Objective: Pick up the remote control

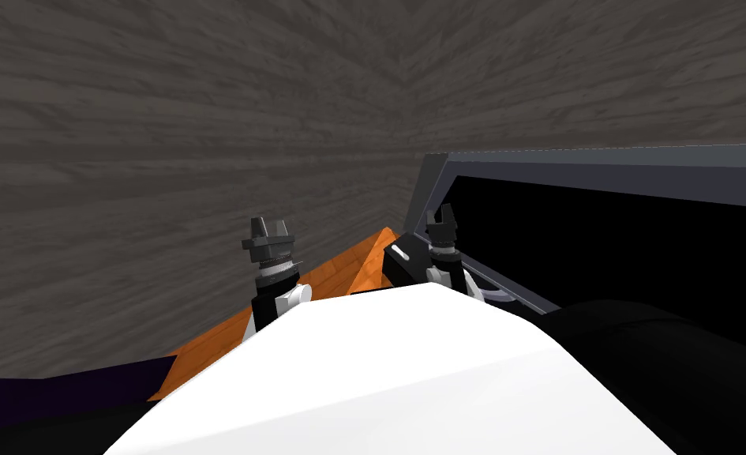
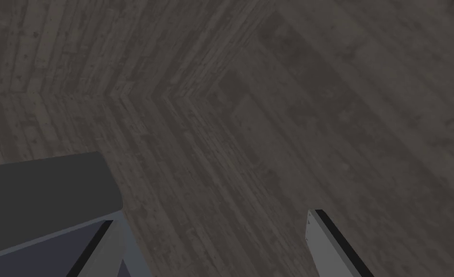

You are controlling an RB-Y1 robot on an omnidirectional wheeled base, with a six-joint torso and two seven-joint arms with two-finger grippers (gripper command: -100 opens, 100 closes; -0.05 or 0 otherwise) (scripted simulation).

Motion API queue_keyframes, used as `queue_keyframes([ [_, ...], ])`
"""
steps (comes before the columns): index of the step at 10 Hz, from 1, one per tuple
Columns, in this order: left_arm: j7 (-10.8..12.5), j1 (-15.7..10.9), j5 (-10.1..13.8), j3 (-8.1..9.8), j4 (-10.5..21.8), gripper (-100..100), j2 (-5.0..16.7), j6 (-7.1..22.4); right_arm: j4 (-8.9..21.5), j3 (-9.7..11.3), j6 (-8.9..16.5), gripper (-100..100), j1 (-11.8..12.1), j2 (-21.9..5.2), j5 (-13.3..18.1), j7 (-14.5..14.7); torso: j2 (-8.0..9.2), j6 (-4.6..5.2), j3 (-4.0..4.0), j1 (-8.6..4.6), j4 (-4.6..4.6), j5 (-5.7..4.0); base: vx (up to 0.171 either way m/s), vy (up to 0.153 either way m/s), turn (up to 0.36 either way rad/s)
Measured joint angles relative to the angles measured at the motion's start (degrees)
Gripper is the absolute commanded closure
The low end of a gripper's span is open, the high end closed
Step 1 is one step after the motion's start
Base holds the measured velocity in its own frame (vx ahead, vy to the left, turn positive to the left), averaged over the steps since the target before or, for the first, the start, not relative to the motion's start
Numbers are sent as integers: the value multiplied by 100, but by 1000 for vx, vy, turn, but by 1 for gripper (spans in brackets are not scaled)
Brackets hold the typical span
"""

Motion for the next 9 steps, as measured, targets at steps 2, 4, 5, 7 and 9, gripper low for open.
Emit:
queue_keyframes([
  [2, 0, 0, 0, 0, 0, 0, 0, 0, 123, -32, 23, -100, -37, -336, -57, 258, -1, 0, -1, 7, 0, 2, -25, 102, -3],
  [4, 0, 0, 0, 0, 0, 0, 0, 0, 352, -71, 26, -100, -41, -653, -136, 564, -7, -1, -4, 16, -1, 4, -3, 124, 16],
  [5, 0, 0, 0, 0, 0, 0, 0, 0, 429, -61, 55, -100, 12, -781, -169, 732, -11, 0, -6, 19, -2, 5, -1, 82, 7],
  [7, 0, 0, 0, 0, 0, 0, 0, 0, 599, -22, 22, -100, 94, -904, -202, 998, -11, 0, -6, 1, -2, 1, 4, 86, 50],
  [9, 0, 0, 0, 0, 0, 0, 0, 0, 892, 4, 126, -100, 134, -1178, -309, 1338, -24, -1, -13, 14, -5, 4, 36, 99, 54],
])
